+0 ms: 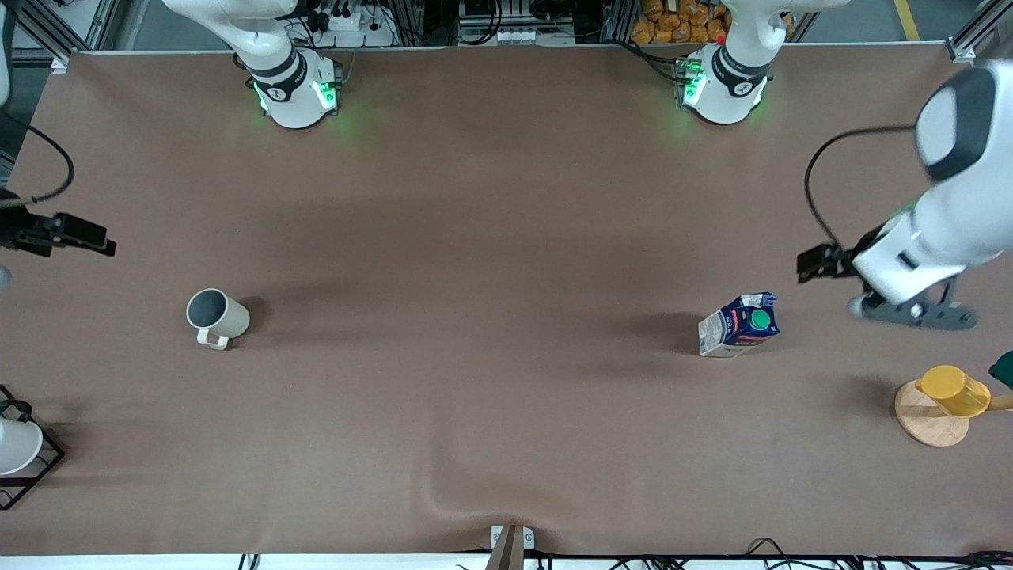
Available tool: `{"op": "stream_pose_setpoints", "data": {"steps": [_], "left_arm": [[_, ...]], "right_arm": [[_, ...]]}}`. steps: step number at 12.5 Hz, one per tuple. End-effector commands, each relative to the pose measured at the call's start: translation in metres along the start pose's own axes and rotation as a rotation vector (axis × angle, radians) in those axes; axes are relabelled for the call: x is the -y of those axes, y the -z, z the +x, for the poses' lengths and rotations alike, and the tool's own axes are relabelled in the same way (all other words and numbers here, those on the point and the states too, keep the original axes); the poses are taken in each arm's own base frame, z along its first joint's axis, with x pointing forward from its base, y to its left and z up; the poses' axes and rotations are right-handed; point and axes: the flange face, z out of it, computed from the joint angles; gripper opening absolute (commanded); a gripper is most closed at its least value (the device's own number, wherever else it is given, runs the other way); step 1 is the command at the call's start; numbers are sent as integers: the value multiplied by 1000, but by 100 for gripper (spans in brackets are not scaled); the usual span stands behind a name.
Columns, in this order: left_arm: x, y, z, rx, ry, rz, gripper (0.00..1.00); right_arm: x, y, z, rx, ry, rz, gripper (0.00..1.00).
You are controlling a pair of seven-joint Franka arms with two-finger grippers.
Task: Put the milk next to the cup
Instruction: 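Reach the left gripper to the milk carton while the right gripper reaches the mug, then grasp the milk carton with the left gripper while the right gripper grasps the mug, then lift the mug with the right gripper while the left gripper holds the milk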
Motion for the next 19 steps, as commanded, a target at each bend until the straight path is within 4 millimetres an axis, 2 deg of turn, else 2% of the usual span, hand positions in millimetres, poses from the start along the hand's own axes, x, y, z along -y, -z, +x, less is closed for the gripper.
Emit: {"op": "stream_pose_setpoints", "data": {"steps": [1, 3, 4, 6, 9, 11, 14, 16, 17, 19], "left_arm": [[1, -31, 22, -11, 12, 6, 100], [2, -51, 29, 3, 10, 11, 100], [4, -58, 32, 8, 7, 22, 100], [1, -69, 38, 4, 3, 23, 100], [-16, -85, 38, 31, 88, 22, 100], [-34, -102, 31, 73, 85, 27, 100], [-34, -121, 32, 105, 86, 28, 100], [-36, -138, 34, 131, 109, 29, 100], [-36, -147, 35, 145, 113, 30, 100], [-36, -155, 36, 157, 113, 30, 100]], "right_arm": [[-26, -36, 20, 36, -29, 0, 100], [-37, -66, 31, 57, 9, 2, 100], [-45, -86, 34, 65, 58, 9, 100], [-47, -127, 39, 71, 79, 11, 100], [-60, -195, 36, 54, 54, 26, 100], [-58, -226, 38, 91, 36, 64, 100], [-60, -276, 41, 131, 27, 72, 93], [-59, -290, 38, 115, 25, 65, 82], [-60, -299, 37, 113, 25, 62, 67], [-61, -300, 38, 104, 22, 59, 0]]}}
